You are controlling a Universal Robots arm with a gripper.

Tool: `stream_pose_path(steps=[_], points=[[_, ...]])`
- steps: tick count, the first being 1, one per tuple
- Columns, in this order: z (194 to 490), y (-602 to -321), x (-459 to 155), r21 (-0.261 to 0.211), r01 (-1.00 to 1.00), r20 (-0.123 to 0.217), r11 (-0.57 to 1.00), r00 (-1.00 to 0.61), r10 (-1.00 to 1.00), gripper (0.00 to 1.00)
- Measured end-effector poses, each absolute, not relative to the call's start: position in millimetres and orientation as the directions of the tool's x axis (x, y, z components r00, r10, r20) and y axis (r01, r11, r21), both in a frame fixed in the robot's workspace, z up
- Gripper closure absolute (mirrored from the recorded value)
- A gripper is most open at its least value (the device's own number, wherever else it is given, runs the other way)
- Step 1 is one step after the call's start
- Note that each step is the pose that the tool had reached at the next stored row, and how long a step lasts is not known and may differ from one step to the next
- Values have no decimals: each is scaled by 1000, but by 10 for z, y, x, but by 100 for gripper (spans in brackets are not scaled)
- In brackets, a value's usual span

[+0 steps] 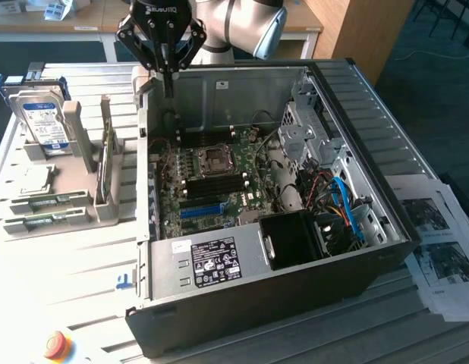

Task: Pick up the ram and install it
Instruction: 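Reach for the ram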

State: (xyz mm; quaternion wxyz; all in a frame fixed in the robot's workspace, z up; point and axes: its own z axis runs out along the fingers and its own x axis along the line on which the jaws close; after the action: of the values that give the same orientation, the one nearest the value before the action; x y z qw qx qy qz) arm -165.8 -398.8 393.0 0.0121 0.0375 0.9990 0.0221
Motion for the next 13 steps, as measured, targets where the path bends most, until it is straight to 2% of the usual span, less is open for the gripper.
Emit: stream_pose_path(steps=[13], points=[[3927, -3988, -1995, 45, 75, -20, 996, -997, 75, 90]])
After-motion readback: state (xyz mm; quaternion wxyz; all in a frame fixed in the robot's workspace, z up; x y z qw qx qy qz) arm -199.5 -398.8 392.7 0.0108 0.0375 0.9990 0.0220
